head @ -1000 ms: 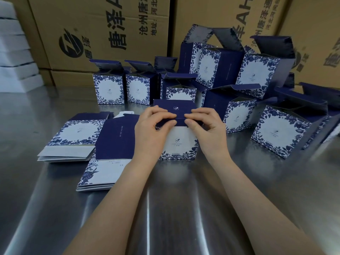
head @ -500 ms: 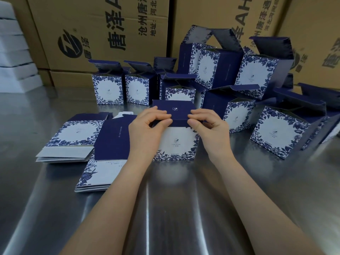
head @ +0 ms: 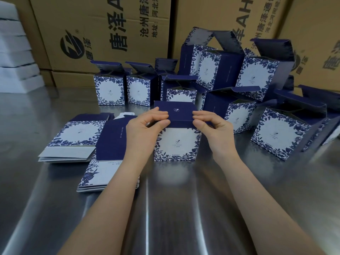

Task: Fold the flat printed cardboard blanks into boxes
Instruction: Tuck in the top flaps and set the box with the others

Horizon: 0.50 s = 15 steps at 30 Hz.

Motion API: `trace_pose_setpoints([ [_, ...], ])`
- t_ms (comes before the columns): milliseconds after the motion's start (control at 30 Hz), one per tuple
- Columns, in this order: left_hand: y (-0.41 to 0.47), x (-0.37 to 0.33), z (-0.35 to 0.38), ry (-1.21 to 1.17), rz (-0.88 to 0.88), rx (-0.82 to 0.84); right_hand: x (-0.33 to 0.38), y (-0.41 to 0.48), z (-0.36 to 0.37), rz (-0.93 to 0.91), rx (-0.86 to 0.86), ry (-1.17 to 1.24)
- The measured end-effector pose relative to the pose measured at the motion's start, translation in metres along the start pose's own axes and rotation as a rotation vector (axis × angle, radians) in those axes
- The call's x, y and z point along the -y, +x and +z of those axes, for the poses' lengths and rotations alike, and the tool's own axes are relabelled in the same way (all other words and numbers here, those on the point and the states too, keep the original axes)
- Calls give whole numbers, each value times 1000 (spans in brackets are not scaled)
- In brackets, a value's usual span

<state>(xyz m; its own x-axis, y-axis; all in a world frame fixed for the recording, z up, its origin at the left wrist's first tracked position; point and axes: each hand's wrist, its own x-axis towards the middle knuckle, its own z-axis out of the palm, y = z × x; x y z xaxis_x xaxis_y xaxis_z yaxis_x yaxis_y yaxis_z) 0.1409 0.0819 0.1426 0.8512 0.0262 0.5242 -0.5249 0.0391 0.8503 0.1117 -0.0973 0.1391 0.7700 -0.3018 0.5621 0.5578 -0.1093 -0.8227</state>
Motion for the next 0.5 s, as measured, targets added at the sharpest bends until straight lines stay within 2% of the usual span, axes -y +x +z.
trace_pose_setpoints([
  [233,3,-1,-10,-49,-24,105,0,1,-9,43,73,39],
  [400,2,-1,-6,-21,-3,55,-1,2,-5,25,21,19],
  [500,0,0,-5,59,67,55,0,1,-5,0,28,-33],
])
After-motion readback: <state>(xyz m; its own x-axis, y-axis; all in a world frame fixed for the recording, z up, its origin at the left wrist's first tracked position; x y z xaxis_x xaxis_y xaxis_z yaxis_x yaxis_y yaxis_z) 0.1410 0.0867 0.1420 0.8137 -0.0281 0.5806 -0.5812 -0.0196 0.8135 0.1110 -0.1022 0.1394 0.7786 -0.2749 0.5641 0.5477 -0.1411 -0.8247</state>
